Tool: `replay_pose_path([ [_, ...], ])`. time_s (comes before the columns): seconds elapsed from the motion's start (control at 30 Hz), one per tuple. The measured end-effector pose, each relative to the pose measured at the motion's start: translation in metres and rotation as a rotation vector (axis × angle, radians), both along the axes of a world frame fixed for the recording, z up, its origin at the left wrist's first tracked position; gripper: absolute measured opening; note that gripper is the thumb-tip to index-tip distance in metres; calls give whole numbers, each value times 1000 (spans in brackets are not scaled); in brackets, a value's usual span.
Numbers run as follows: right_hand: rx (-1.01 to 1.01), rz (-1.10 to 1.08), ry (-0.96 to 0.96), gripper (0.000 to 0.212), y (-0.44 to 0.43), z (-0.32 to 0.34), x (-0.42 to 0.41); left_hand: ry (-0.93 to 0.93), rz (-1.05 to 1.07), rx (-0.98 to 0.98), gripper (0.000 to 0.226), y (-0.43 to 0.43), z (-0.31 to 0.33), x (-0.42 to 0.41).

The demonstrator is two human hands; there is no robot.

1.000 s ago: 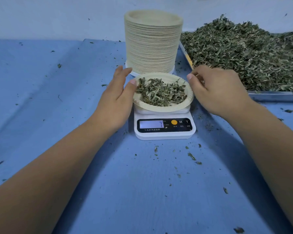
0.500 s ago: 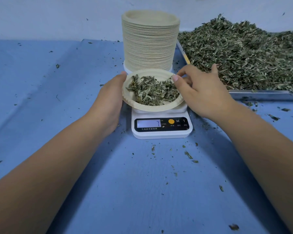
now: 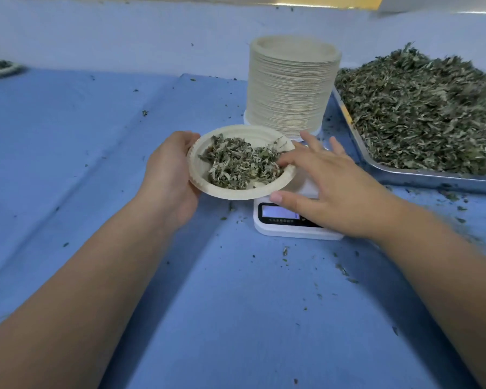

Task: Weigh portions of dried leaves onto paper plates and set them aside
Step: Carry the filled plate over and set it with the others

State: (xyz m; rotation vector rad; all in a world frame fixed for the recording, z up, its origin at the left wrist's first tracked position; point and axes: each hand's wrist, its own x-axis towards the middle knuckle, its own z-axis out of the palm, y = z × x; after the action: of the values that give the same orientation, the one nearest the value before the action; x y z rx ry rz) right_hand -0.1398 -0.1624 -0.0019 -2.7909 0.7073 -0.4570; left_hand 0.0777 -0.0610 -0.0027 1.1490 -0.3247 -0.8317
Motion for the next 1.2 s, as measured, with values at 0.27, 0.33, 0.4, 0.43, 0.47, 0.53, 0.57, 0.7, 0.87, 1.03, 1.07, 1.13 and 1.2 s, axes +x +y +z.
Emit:
replay_pose_path([
  [0.27, 23, -25, -104, 69, 36, -8, 53, -89, 86, 15, 13, 23, 15, 45],
  [0.33, 15, -13, -86, 68, 46, -8, 70, -116, 108, 24, 17, 33, 15, 63],
  [0.4, 19, 0, -73, 67, 54, -10, 88, -135, 133, 32, 21, 44, 14, 81],
  [0.43, 15, 10, -70, 68, 58, -10, 97, -143, 141, 30, 21, 50, 13, 89],
  [0.47, 6, 23, -67, 69, 61, -11, 106, -149, 148, 24, 20, 55, 12, 97],
  [0.53, -1, 48, -61, 71, 67, -12, 124, -148, 166, 10, 19, 67, 8, 112],
  [0.57, 3, 60, -55, 71, 70, -12, 134, -145, 178, 2, 18, 73, 6, 120],
  [0.7, 10, 103, -35, 70, 83, -18, 172, -126, 224, -4, 17, 93, -1, 150],
  [0.87, 21, 173, -9, 73, 94, -22, 212, -54, 245, -2, 15, 118, -8, 183],
  [1.03, 17, 262, 18, 72, 110, -21, 260, 15, 316, 1, 17, 151, -13, 222],
  [1.07, 13, 281, 14, 71, 115, -20, 271, 34, 341, 6, 21, 158, -13, 231],
  [1.13, 12, 319, -1, 68, 125, -20, 294, 93, 395, 11, 30, 175, -13, 248],
  [1.2, 35, 365, -7, 65, 135, -22, 317, 123, 456, 27, 36, 193, -14, 264],
])
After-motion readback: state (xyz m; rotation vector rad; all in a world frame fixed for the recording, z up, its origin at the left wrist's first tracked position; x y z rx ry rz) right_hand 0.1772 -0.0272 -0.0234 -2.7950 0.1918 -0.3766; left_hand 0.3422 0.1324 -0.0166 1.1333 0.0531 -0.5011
